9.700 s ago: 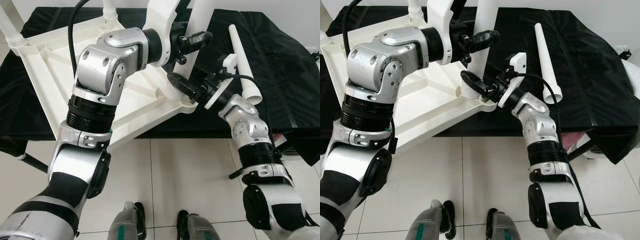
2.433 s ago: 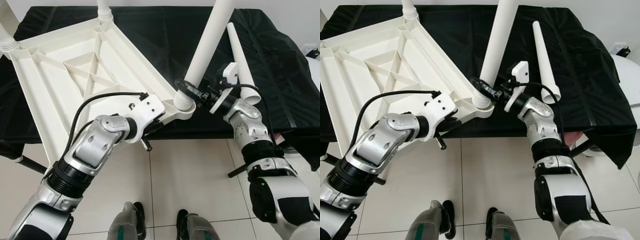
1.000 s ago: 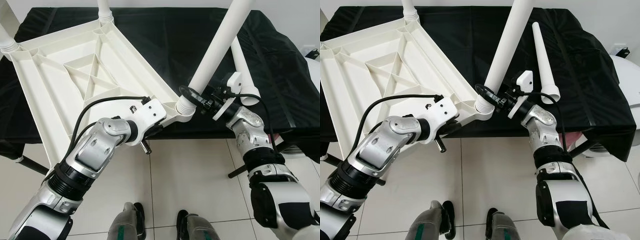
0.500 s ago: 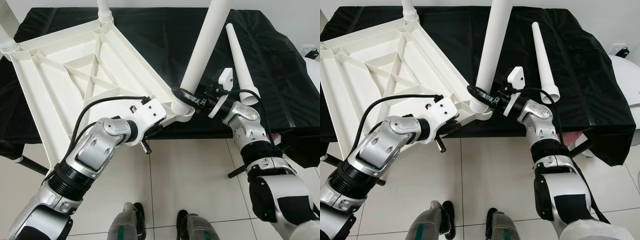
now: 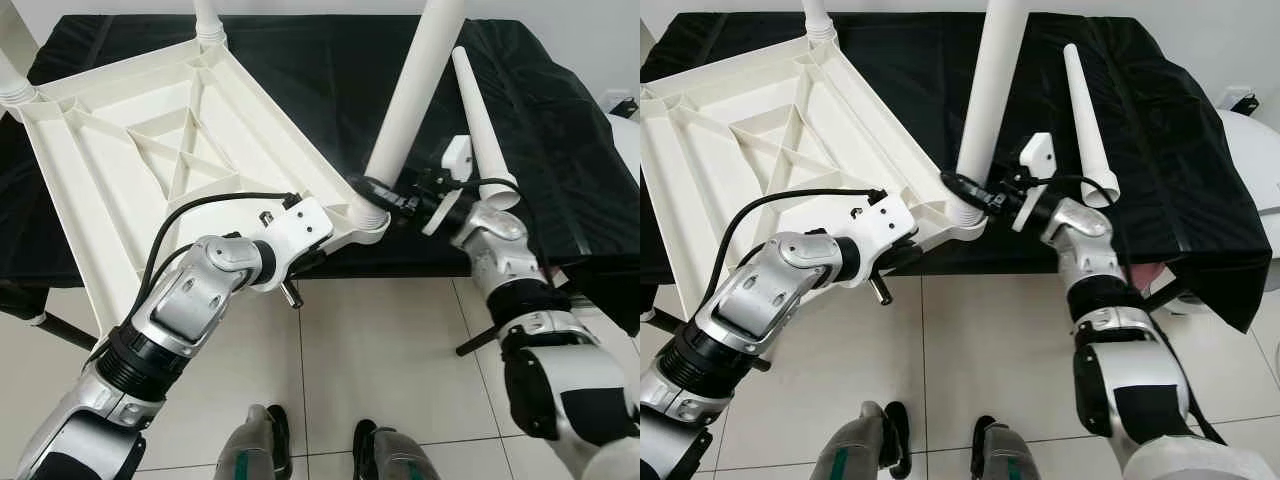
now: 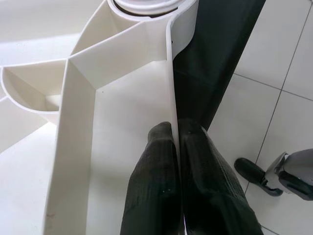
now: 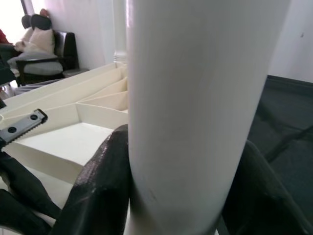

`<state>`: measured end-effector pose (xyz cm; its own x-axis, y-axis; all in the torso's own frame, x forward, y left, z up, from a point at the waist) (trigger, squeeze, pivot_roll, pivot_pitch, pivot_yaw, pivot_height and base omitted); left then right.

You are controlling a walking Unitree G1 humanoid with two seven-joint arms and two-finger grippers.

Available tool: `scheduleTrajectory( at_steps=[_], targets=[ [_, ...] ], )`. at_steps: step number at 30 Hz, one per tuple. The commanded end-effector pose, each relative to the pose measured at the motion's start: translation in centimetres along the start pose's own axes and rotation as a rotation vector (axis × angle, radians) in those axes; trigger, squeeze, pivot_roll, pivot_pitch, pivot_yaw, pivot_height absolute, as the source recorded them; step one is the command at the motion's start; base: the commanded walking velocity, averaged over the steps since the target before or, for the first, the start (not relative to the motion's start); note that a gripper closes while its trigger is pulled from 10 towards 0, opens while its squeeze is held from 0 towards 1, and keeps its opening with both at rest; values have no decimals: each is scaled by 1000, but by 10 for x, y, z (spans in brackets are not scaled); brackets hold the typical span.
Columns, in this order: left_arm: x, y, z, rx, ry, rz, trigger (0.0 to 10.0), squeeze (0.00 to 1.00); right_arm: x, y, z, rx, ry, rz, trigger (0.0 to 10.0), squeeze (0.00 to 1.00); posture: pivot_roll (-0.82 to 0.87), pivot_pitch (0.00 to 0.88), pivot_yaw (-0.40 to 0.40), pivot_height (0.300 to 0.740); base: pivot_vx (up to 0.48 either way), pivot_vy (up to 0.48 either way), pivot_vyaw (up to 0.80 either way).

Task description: Building children table

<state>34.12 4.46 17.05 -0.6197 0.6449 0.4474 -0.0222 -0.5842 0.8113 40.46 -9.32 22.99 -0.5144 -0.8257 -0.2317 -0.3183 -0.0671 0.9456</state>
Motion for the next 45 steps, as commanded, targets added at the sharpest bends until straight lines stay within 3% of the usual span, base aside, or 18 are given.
scheduleTrajectory(
  at_steps=[1, 22, 45],
  targets=[
    [5, 10, 10, -44, 55, -20, 10000, 0, 7, -13, -2, -18, -21, 51, 10000, 0, -23, 201, -12, 740, 0, 0, 0],
    [3, 11, 11, -83, 87, -6, 10000, 0, 0, -19, 10, -24, 16, 48, 10000, 0, -19, 202, -11, 740, 0, 0, 0],
    [5, 15, 19, -104, 113, -10, 10000, 0, -5, -25, 15, -43, -26, 55, 10000, 0, -27, 199, -2, 740, 0, 0, 0]
  ],
)
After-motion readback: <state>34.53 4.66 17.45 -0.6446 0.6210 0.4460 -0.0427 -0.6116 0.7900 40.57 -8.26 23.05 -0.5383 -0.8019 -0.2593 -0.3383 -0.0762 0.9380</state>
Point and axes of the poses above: a point about 5 cm out from each wrist's last joint towards the gripper, its own x axis pointing back from the gripper into the wrist, its own y axis along the axis of the wrist's last joint, z = x × y, the point moved 6 cm from there along -x, pointing out of the wrist towards the gripper, and after that the axes turned 1 degree about x, right-handed, at the moved point
